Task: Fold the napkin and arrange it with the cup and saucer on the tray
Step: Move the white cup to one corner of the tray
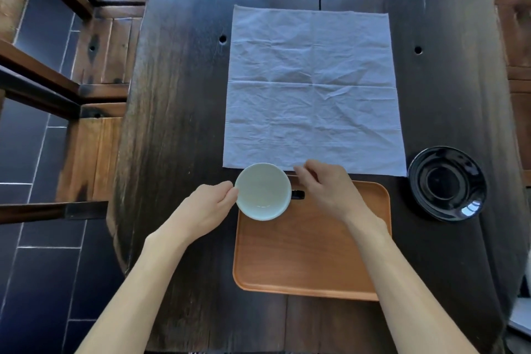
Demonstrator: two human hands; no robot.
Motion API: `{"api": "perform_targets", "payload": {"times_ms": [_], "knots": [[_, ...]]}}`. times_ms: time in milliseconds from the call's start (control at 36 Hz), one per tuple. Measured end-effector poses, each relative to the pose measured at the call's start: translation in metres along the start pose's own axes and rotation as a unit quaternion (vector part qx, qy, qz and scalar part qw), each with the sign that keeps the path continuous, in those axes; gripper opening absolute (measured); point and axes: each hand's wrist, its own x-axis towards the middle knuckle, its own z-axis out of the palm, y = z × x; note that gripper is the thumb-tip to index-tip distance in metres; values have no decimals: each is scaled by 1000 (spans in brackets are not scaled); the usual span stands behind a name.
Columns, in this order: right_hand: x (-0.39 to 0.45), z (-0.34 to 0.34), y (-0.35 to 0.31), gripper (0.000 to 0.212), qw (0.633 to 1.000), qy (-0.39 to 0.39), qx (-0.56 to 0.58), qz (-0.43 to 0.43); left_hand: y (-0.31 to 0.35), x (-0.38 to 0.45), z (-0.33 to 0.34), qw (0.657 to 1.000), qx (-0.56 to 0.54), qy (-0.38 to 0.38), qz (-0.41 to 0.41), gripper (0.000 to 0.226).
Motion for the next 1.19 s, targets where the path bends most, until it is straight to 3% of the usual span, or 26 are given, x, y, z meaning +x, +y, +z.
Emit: {"api": "perform_targets", "payload": {"times_ms": [83, 250, 583, 861, 1028, 1194], "knots": [[-11, -7, 10, 25, 998, 47, 40, 20, -2, 2, -9, 998, 46, 13, 35, 48], [-29, 6, 25, 6, 996, -5, 82, 38, -6, 8, -11, 995, 52, 7, 79, 45], [-30, 14, 22, 6, 994, 3, 106, 35, -4, 3, -5, 994, 56, 37, 84, 45], [-62, -14, 14, 18, 994, 54, 60, 75, 29, -30, 5, 942, 208, 193, 178, 39], [-92, -22, 17, 24, 982, 174, -42, 61, 60, -38, 29, 907, 190, 235, 292, 24], [-124, -33, 39, 26, 931, 295, -213, 38, 106, -42, 64, 882, 219, 208, 362, 27]]}}
